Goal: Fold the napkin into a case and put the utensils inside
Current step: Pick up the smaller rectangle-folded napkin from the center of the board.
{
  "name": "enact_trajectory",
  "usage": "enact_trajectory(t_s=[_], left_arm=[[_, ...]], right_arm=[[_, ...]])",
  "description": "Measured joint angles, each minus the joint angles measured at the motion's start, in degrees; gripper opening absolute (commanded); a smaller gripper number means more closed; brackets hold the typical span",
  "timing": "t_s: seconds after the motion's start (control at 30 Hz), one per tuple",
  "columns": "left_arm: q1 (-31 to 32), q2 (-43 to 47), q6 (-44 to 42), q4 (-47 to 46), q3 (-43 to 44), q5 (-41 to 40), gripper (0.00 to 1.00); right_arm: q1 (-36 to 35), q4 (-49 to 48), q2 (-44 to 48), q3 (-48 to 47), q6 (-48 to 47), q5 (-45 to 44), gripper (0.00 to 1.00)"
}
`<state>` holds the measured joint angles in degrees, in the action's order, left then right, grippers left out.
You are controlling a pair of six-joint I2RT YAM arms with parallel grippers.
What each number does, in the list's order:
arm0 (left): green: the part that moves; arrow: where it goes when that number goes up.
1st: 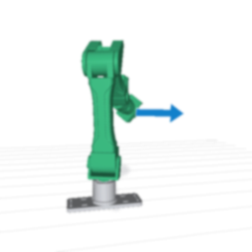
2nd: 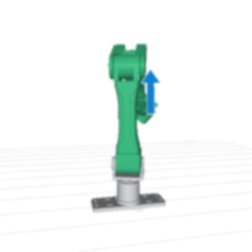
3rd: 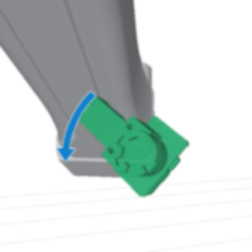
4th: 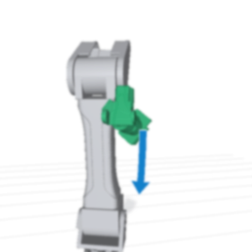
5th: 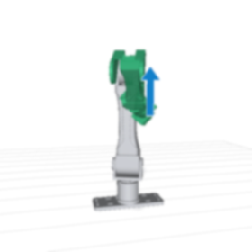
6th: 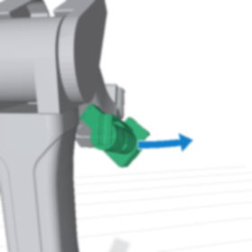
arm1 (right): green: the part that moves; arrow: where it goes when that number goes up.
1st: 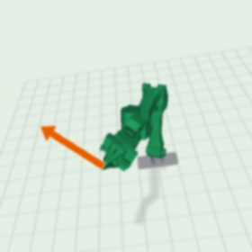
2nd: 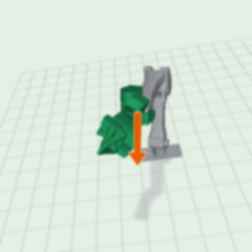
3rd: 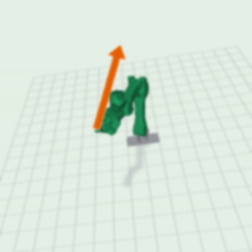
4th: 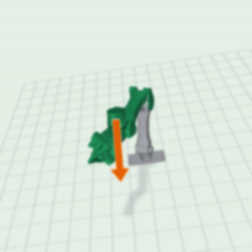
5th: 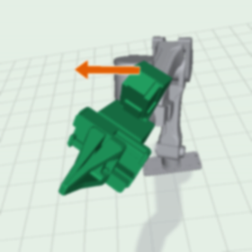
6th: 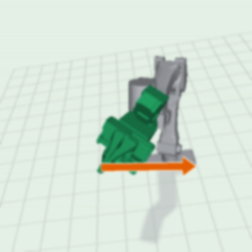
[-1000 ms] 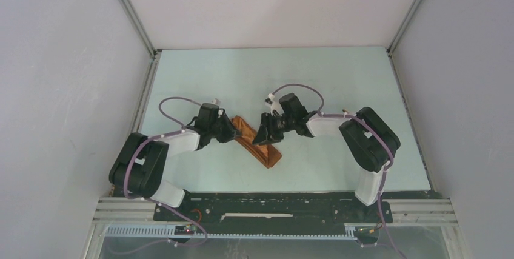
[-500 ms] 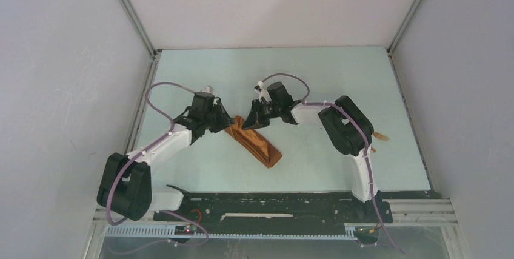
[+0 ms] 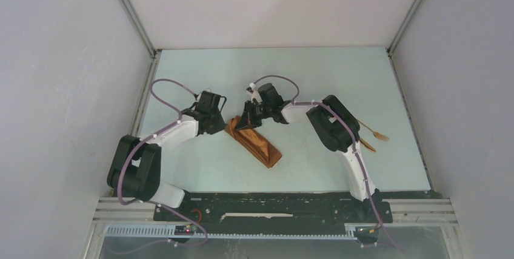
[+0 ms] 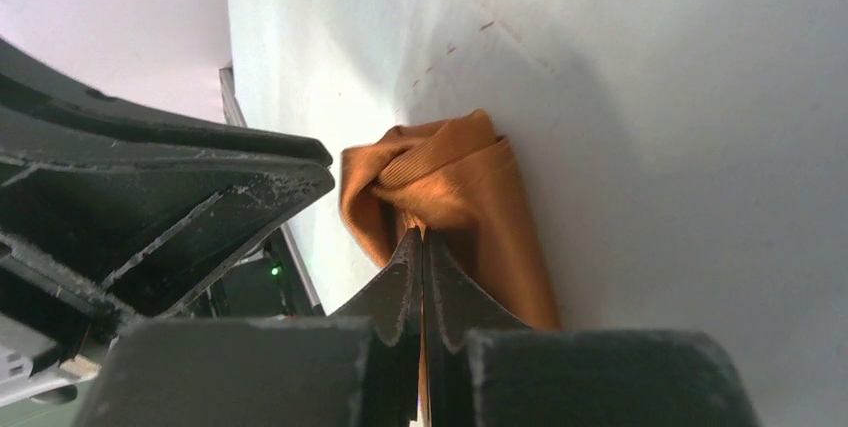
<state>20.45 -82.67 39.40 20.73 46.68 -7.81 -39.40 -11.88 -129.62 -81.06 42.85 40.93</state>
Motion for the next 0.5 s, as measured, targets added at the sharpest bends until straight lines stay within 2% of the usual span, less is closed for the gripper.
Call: enact_trajectory(t_s=[0.27, 0.5], left_arm=[[0.79, -4.90, -0.02, -2.34, 0.07, -1.05, 0.22], [1.07, -6.05, -1.16, -2.40, 0.09, -2.45, 0.25]], right_arm=[[-2.82, 1.70, -4.96, -6.67, -0.02, -2.14, 0.00], [-4.26, 2.34, -5.05, -7.26, -0.48, -4.44, 0.01]])
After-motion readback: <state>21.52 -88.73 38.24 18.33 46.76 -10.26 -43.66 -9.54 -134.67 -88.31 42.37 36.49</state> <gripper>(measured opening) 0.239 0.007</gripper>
